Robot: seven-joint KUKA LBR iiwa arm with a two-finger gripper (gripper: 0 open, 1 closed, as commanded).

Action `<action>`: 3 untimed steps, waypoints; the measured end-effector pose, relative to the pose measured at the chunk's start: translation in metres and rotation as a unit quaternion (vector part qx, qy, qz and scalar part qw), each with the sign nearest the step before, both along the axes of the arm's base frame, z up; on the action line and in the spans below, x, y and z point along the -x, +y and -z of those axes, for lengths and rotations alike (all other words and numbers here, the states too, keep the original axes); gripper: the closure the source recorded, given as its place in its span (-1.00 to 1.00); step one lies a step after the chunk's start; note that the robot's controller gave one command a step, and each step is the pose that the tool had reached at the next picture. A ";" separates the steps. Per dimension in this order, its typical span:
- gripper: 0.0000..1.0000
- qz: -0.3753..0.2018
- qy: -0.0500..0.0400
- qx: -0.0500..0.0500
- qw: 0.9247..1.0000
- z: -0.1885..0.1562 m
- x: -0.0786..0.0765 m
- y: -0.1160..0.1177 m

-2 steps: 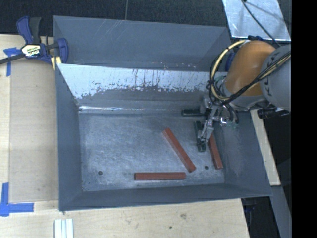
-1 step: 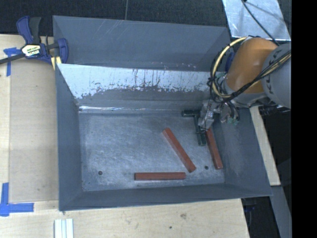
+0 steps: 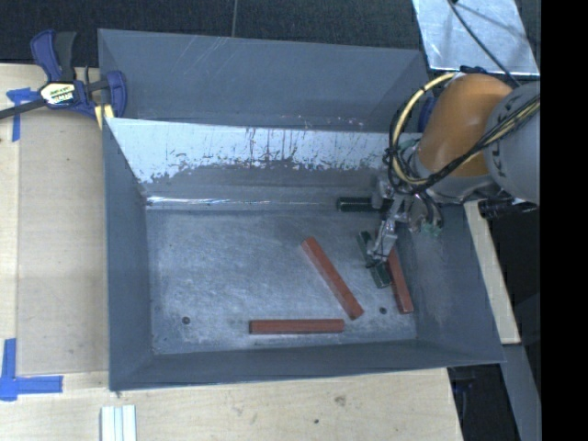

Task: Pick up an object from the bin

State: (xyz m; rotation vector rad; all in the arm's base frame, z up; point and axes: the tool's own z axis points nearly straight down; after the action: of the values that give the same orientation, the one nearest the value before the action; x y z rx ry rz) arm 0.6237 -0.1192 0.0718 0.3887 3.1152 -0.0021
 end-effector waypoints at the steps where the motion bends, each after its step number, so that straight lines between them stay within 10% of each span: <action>1: -1.00 0.096 0.002 -0.002 0.995 -0.001 0.000 -0.007; 2: 1.00 0.096 -0.004 -0.001 0.995 -0.006 -0.004 -0.008; 3: -1.00 0.096 0.001 -0.001 0.995 -0.002 -0.001 -0.008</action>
Offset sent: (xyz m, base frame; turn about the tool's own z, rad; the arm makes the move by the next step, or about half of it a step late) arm 0.0002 -0.0078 0.0010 0.1967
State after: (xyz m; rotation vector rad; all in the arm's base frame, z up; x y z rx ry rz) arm 0.6245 -0.1272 0.0741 0.6861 3.0649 -0.0005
